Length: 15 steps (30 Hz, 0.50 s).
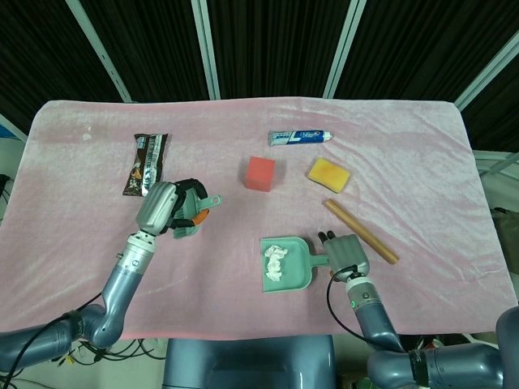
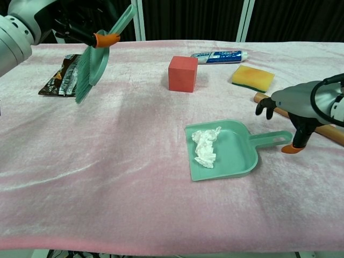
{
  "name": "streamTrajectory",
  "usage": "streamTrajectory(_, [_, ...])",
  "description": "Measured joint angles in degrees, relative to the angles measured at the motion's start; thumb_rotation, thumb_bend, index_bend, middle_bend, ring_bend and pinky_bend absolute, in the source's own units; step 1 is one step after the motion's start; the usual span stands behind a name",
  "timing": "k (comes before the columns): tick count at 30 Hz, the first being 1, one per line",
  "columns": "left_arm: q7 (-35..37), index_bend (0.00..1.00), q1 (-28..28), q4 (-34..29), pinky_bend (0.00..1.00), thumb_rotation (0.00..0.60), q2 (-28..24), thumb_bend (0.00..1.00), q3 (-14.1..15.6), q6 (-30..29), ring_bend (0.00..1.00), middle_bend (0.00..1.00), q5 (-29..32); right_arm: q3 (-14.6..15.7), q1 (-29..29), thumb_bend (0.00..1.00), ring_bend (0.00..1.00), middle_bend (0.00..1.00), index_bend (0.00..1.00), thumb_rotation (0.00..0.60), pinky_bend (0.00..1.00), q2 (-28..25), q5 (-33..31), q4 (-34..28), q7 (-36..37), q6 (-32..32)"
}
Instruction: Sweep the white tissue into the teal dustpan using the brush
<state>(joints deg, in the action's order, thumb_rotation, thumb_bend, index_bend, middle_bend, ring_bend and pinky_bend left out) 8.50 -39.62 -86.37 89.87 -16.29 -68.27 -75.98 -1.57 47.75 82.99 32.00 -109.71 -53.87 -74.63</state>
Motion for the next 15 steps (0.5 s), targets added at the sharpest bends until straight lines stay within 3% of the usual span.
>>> streamTrajectory(7, [-2.61,0.55,1.15,-1.39,1.0,0.6,-3.05,0.36,2.85,0.75,0.9,0.61,-1.28,1.03,-1.25,0.13,0.34,0.0,0.0,0.6,0.64,-1.32,1.16,-1.24,-1.95,-3.5])
streamTrajectory(15, [-11.1,0.55,2.02,-2.91,1.0,0.6,-6.3,0.36,6.79,4.99,0.9,0.61,0.72,0.9,-3.09,0.13,0.33,0.0,0.0,0.6,0.63,-3.46,2.45,-2.13,0.07,-3.79])
